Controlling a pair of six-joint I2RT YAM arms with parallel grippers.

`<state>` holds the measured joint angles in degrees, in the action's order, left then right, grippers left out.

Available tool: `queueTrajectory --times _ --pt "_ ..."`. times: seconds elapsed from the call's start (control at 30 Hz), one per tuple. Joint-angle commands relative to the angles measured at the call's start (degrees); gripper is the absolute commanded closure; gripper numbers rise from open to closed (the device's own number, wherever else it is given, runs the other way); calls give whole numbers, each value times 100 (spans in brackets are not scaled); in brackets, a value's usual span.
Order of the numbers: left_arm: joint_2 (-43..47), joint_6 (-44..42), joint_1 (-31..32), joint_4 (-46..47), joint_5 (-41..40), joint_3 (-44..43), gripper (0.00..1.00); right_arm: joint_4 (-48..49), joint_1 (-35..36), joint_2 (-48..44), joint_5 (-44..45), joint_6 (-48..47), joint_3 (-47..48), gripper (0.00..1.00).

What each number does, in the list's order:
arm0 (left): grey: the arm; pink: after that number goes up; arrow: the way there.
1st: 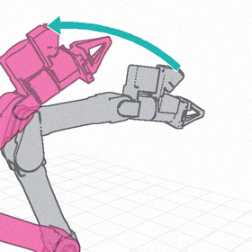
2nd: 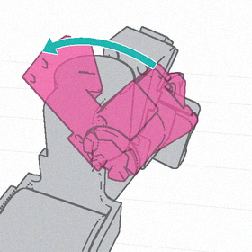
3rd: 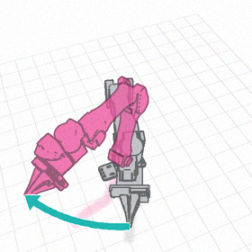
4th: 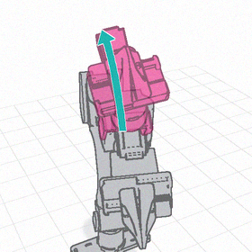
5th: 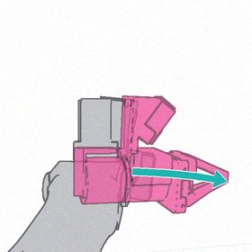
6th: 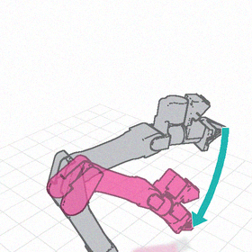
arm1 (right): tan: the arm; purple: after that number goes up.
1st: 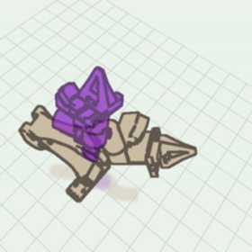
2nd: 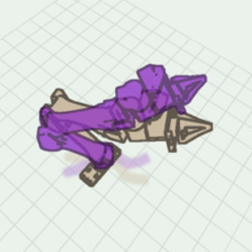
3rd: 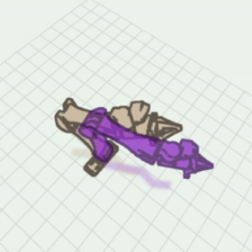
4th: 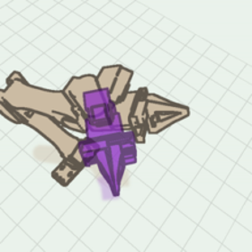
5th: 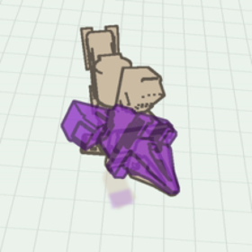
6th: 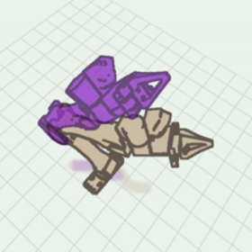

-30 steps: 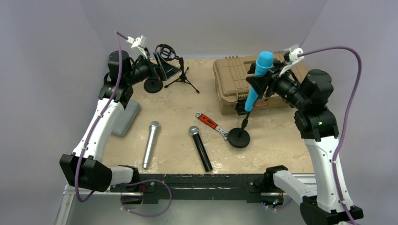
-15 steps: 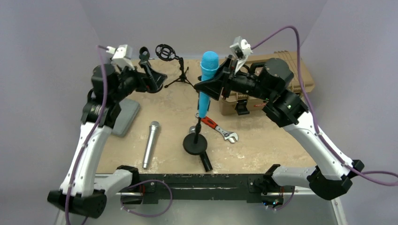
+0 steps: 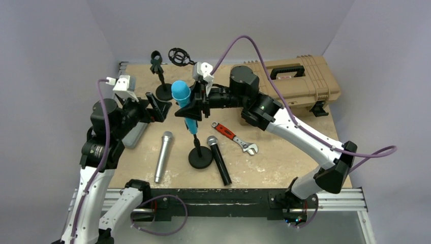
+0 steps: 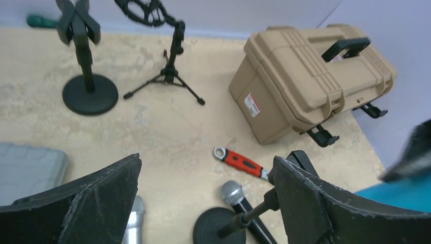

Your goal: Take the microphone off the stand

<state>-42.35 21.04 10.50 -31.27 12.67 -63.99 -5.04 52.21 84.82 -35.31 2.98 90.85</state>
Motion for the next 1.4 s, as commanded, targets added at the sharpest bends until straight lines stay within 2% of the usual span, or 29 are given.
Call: queueTrajectory --times 0.0,0.17,0.27,0.37,0.47,0.57,0.6,0.77,0.83,0.97,1.17,1.23,1.37 --pt "-93 308 -22 246 212 204 2 450 -8 -7 -1140 -1060 363 100" --pt "-103 322 -20 428 279 262 2 336 -9 -223 -1227 -1263 -60 98" --pt "-133 316 -22 542 425 309 2 55 -9 -318 -1056 -1359 -170 89" --pt "-171 322 -22 688 632 366 2 -116 -7 -531 -428 -1346 -397 81" --pt "-224 362 -19 779 770 403 2 89 -9 -919 649 -780 -898 61" --pt "-305 423 -21 911 869 438 2 179 -9 -1346 1571 129 -1174 29" --pt "-340 439 -22 960 892 446 2 124 -9 -1494 1804 379 -1213 23" --pt "-588 563 -20 1188 1029 420 2 -285 0 -1967 2862 1471 -1471 17" --pt "-679 612 -22 1252 1099 397 3 -509 7 -2096 3096 1756 -1531 8" --pt "-769 673 -15 1311 1116 391 3 -836 125 -2351 3517 2408 -1734 7" --pt "-906 762 -15 1405 1197 435 3 -711 604 -2664 4487 2909 -2164 7" --pt "-955 787 -13 1561 1466 466 3 -782 740 -2627 4807 2916 -2206 7" --pt "-1031 755 27 2210 2578 642 4 -760 949 -2647 5363 2801 -2365 11"
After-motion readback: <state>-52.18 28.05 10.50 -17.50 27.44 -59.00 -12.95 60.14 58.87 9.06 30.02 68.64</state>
